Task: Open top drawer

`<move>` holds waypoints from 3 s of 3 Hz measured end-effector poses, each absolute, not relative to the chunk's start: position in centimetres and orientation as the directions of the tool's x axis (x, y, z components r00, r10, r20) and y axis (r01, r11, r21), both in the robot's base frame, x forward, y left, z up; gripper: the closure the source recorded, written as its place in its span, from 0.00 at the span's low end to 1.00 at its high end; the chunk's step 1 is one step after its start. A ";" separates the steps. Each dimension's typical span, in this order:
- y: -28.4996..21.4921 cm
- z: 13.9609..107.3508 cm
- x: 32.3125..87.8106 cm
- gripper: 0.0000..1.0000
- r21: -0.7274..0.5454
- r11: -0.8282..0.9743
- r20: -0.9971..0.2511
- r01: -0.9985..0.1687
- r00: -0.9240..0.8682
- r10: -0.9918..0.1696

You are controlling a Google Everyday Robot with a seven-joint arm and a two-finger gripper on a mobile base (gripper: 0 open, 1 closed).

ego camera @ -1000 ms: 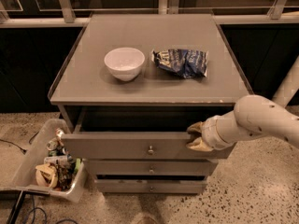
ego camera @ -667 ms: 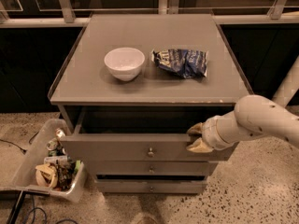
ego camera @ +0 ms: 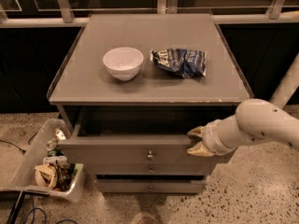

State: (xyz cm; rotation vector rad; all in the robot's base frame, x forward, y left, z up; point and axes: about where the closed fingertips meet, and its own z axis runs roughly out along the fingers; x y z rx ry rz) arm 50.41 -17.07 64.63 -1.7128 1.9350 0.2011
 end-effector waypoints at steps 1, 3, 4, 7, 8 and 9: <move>-17.1 64.4 49.1 1.00 -0.237 0.185 -0.482 -0.954 -0.050 -0.875; -17.1 64.5 48.9 0.81 -0.237 0.186 -0.482 -0.954 -0.051 -0.874; -17.1 64.5 48.9 0.58 -0.237 0.186 -0.482 -0.954 -0.051 -0.874; -16.7 65.4 47.9 1.00 -0.264 0.181 -0.490 -0.947 -0.030 -0.871; -17.1 65.0 45.9 1.00 -0.272 0.189 -0.489 -0.944 -0.033 -0.872; -17.1 65.1 45.8 1.00 -0.272 0.189 -0.489 -0.944 -0.033 -0.872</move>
Offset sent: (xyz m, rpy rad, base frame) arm -0.3323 -0.0291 -0.0626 0.0086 0.0120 -0.1627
